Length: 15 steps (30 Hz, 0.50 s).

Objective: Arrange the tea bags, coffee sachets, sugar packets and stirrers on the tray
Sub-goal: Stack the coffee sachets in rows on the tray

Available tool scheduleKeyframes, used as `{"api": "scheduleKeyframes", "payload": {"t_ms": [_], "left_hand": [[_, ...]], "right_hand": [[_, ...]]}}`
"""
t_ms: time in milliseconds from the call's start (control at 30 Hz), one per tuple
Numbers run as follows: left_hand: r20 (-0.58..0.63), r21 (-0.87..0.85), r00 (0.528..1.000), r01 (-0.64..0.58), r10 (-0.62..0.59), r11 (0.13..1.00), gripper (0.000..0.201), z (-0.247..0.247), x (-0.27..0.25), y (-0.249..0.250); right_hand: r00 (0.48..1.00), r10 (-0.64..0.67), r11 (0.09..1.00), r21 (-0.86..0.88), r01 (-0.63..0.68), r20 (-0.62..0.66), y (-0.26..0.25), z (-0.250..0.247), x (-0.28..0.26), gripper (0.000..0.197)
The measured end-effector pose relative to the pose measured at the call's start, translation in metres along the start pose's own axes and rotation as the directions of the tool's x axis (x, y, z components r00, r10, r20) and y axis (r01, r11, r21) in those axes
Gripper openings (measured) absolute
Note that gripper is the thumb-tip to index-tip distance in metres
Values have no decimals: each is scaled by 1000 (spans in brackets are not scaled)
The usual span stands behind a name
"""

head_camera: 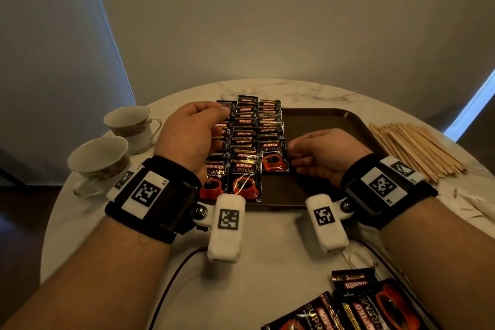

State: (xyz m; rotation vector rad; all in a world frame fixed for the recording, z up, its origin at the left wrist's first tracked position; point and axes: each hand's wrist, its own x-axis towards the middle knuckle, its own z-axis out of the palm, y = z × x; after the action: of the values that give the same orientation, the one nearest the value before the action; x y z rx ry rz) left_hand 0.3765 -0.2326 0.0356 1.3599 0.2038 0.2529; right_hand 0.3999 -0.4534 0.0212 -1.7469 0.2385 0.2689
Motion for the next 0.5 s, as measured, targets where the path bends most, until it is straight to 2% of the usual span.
{"api": "scheduleKeyframes", "payload": {"t_ms": [133, 200, 233, 300, 333, 400, 467, 500], "left_hand": [[26, -66, 999, 26, -25, 997, 5, 4, -12, 9], [73, -48, 997, 16, -13, 999, 4, 13, -27, 15], [118, 9, 993, 6, -7, 1000, 4, 18, -37, 18], [262, 227, 964, -17, -45, 974, 6, 23, -62, 21], [345, 377, 932, -32, -109, 926, 8, 22, -75, 21], [457, 670, 833, -93, -311, 736, 16, 15, -102, 21], [473, 822, 742, -178, -474, 542, 30, 7, -128, 22], [470, 855, 721, -228, -510, 466, 39, 4, -140, 23]], "right_hand": [[997, -72, 997, 37, 72, 13, -16, -1, -8, 4], [994, -105, 994, -23, 106, 41, -28, 0, -17, 6], [991, -122, 989, -81, 126, 53, -34, 0, -23, 10], [981, -165, 951, -247, 185, 101, -44, 0, -39, 14], [974, -185, 913, -344, 219, 130, -48, 0, -47, 12], [962, -208, 809, -522, 272, 179, -49, -2, -68, 8], [951, -184, 697, -649, 303, 247, -45, -4, -88, 9], [945, -156, 642, -698, 317, 286, -40, -5, -97, 11]]}}
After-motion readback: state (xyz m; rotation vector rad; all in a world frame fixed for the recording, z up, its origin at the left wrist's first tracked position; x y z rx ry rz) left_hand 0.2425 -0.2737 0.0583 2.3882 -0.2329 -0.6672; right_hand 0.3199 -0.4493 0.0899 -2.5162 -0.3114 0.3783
